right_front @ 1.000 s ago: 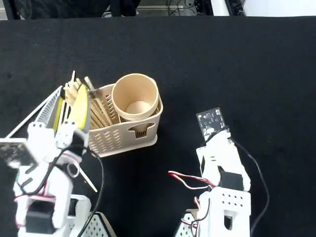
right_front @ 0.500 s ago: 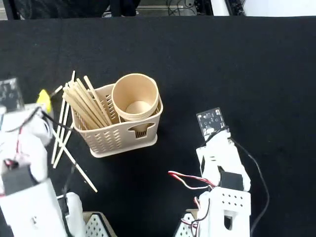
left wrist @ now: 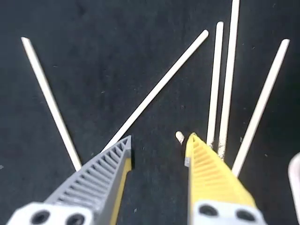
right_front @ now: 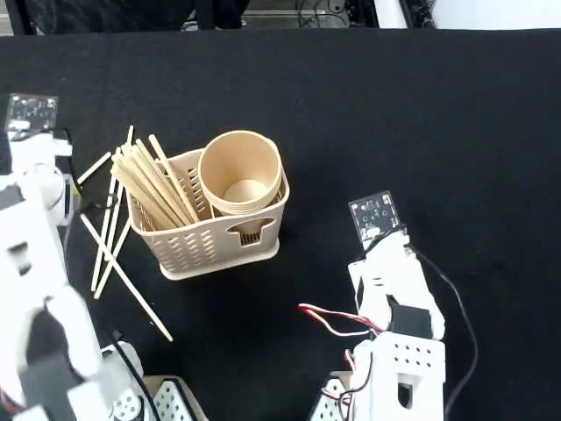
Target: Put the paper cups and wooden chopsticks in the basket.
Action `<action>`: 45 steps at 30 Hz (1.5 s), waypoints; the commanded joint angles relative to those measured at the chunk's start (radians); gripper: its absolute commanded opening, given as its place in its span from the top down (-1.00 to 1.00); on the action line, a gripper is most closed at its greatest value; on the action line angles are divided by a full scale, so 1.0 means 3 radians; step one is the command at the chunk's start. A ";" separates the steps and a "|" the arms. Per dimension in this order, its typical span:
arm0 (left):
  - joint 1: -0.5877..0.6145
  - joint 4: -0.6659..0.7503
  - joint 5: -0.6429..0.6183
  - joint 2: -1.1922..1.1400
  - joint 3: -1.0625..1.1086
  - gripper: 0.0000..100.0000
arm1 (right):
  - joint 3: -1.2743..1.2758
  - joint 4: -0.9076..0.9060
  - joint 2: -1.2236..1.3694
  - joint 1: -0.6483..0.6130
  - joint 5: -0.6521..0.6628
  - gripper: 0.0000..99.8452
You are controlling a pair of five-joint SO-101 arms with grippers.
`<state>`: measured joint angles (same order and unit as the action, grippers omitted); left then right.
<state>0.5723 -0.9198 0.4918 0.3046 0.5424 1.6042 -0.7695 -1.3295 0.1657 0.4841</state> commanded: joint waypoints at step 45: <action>-0.0023 -0.2813 -0.0148 -0.5288 -0.7086 0.94 | -0.0013 0.0051 -0.0049 0.0020 0.0026 0.97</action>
<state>0.5401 -1.7530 0.5654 -1.3157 -1.5290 1.6042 -0.7695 -1.3295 0.1657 0.4841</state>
